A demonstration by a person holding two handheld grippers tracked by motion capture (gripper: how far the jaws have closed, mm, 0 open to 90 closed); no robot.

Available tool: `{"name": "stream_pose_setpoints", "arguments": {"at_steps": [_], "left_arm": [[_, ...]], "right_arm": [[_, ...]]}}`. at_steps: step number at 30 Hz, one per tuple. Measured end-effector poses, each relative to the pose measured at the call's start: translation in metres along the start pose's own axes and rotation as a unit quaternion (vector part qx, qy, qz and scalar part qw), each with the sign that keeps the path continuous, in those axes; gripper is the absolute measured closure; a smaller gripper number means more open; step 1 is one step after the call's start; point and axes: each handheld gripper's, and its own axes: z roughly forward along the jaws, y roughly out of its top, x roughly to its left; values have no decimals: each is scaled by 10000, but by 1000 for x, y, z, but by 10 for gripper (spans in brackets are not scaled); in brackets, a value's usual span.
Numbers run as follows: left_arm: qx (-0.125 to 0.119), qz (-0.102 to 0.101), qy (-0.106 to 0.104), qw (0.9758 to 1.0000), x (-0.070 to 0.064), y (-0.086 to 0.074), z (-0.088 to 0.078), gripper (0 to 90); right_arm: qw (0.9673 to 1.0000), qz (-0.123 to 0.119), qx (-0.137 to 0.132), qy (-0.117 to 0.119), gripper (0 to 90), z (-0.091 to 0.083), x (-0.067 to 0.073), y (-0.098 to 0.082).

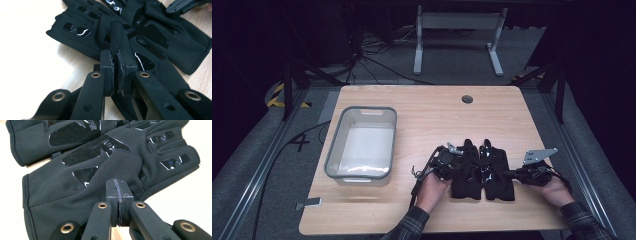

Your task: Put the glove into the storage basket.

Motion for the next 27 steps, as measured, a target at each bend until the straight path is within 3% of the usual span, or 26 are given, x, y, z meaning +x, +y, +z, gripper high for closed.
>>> {"name": "stream_pose_setpoints", "arguments": {"at_steps": [16, 27], "left_arm": [[-204, 186, -83, 9996, 8, 18, -15, 836], [-201, 411, -173, 9988, -1, 36, -7, 833]], "right_arm": [[9996, -207, -28, 172, 900, 22, 5, 21], [9991, -307, -47, 298, 900, 36, 7, 35]]}}
